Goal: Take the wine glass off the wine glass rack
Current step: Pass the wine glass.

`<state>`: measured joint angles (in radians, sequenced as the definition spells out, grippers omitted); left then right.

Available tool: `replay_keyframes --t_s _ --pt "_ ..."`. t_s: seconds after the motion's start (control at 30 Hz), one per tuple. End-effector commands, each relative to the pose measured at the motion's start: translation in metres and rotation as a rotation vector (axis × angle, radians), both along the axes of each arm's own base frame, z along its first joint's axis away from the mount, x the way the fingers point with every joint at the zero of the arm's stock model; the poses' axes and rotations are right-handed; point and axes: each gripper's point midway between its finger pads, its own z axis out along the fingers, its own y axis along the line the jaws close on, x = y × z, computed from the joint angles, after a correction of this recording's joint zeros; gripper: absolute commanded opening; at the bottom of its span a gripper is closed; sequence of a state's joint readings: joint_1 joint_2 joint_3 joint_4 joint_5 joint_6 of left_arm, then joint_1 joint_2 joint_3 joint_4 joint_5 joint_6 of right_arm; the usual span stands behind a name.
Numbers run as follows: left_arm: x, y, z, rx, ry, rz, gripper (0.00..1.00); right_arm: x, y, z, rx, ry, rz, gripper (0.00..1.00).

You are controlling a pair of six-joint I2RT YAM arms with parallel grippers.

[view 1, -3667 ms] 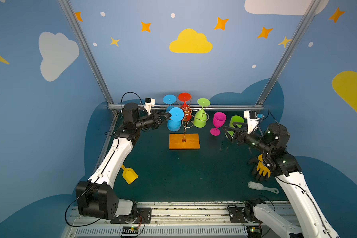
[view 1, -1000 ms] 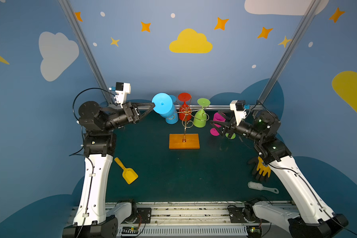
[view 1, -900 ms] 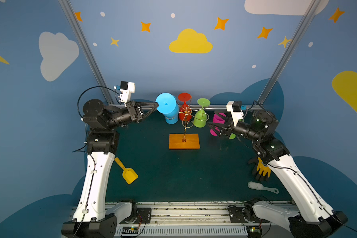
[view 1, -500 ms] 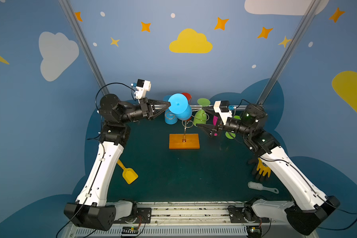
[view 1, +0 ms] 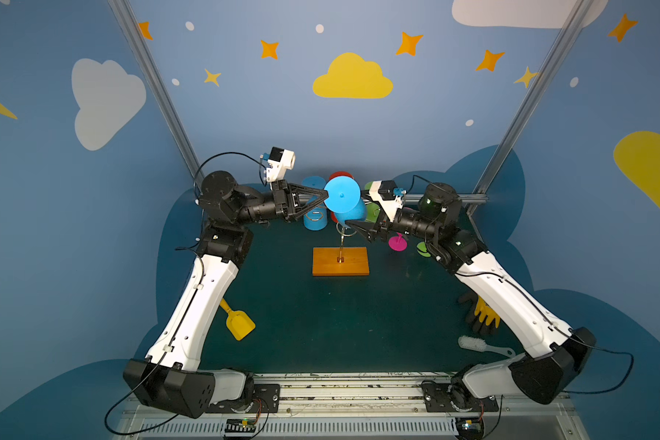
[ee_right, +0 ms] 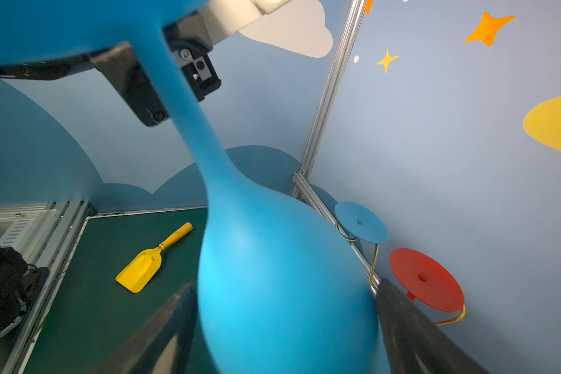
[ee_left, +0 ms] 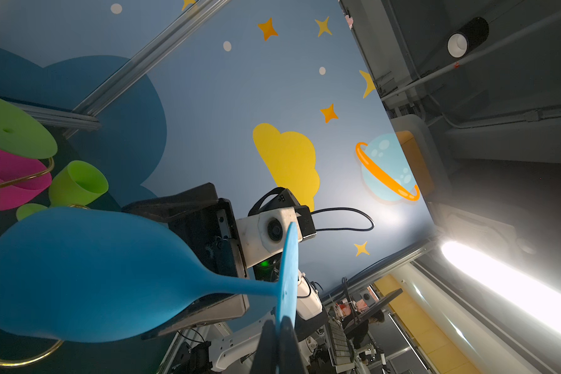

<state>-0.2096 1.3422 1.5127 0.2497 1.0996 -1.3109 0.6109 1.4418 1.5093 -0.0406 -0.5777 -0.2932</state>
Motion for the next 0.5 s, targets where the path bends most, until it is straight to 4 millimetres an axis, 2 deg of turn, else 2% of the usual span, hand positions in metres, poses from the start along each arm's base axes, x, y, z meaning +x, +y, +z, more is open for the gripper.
replay_keyframes --t_s 0.0,0.13,0.27,0.47 --pt "-0.0109 -0.0003 0.0218 -0.025 -0.079 -0.012 0.03 0.0008 0.0080 0.0127 0.022 -0.041 0.007 0.86" --pt "-0.0114 -0.0006 0.0239 -0.030 -0.082 -0.012 0.03 0.0009 0.0155 0.0068 0.015 -0.029 0.017 0.85" --pt "-0.0133 -0.0006 0.0245 -0.030 -0.085 -0.014 0.03 0.0007 0.0148 0.0047 0.010 -0.024 0.007 0.84" --pt "-0.0138 -0.0002 0.0263 -0.033 -0.092 -0.014 0.03 -0.0017 0.0117 0.0055 0.009 -0.024 -0.010 0.73"
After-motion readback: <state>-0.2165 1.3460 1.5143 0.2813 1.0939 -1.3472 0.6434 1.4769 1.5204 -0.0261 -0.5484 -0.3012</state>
